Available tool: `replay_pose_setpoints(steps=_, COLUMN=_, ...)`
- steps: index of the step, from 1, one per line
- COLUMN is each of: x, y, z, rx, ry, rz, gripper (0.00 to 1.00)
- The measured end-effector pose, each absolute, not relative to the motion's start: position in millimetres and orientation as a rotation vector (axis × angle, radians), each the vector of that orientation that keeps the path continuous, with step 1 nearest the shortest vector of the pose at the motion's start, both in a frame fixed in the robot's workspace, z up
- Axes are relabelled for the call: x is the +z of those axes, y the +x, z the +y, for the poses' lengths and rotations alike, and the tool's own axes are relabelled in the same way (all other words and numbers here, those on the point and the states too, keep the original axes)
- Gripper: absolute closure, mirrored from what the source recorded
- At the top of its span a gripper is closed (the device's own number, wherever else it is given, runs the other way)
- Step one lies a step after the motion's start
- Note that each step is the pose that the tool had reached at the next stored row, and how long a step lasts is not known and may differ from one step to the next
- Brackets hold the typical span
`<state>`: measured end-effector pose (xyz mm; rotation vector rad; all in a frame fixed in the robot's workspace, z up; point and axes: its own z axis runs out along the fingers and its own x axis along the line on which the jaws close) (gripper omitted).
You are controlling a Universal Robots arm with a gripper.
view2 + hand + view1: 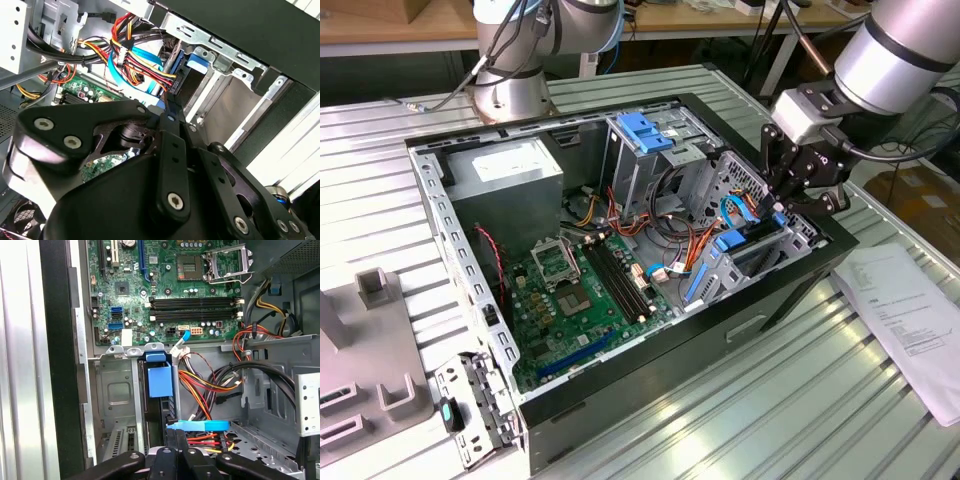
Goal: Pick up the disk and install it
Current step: 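Insert the second disk wire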
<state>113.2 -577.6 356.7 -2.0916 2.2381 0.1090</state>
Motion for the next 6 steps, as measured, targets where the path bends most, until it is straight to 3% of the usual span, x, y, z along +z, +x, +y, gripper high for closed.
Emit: replay_pose_setpoints(steps=6, x=356.7, y=113.2, z=-577.6, rx=0.109, ry=-2.092, rz=2.238, gripper=0.89)
